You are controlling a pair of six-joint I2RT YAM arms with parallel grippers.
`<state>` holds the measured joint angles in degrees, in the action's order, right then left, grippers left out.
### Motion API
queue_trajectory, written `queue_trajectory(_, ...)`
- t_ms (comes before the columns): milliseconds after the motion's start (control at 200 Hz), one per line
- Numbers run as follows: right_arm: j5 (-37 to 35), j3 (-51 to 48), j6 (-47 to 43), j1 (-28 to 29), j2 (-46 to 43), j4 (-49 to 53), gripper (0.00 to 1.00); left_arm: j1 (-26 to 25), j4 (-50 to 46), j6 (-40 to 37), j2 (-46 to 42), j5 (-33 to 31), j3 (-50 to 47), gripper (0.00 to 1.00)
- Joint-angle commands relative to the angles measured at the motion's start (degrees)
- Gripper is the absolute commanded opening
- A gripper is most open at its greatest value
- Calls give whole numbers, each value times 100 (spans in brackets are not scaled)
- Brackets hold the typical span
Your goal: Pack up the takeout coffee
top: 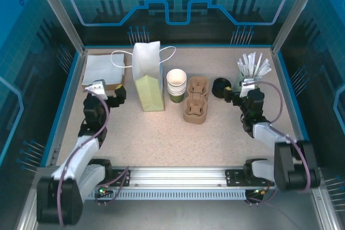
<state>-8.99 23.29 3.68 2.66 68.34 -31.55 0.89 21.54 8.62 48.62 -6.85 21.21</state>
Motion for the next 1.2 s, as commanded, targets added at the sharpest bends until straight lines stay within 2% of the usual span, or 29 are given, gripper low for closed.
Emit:
queue_trajectory(0, -289, 169, 394, -84, -815, 1476, 100, -62, -2148, 799, -937, -213, 196, 99)
queue_trajectory(90, -431, 601, 927, -30, -1402, 3077, 100, -68, -3697, 1390, -1363, -355, 983, 99)
queue_trajectory(170, -440, 1034, 1589, 4, -1819, 4386, 100, -66, -4925, 1636, -1257, -201, 1912, 99)
queue_trajectory(295, 82, 1603, 2206, 62, -2270, 5768, 100, -71, -6357, 1670, -511, 574, 3681, 98)
queue_trajectory(445, 575, 2232, 2515, 181, -2415, 6829, 100, -93, -7714, 1675, 790, 1458, 5782, 90)
queue_trajectory(560, 806, 2641, 2521, 261, -2293, 7189, 100, -467, -8298, 1643, 1751, 1543, 7065, 86)
queue_trajectory(675, 899, 2993, 2480, 332, -2085, 7336, 100, -932, -8775, 1415, 2751, 1099, 8239, 85)
queue_trajectory(805, 919, 3105, 2484, 420, -1978, 7361, 100, -1078, -9273, 1263, 3819, 674, 9392, 81)
queue_trajectory(956, 846, 3052, 2517, 475, -2033, 7332, 100, -1090, -9449, 1126, 4766, 120, 10031, 78)
queue_trajectory(1196, 742, 2901, 2532, 487, -2122, 7314, 100, -1090, -9615, 969, 5844, 8, 10796, 76)
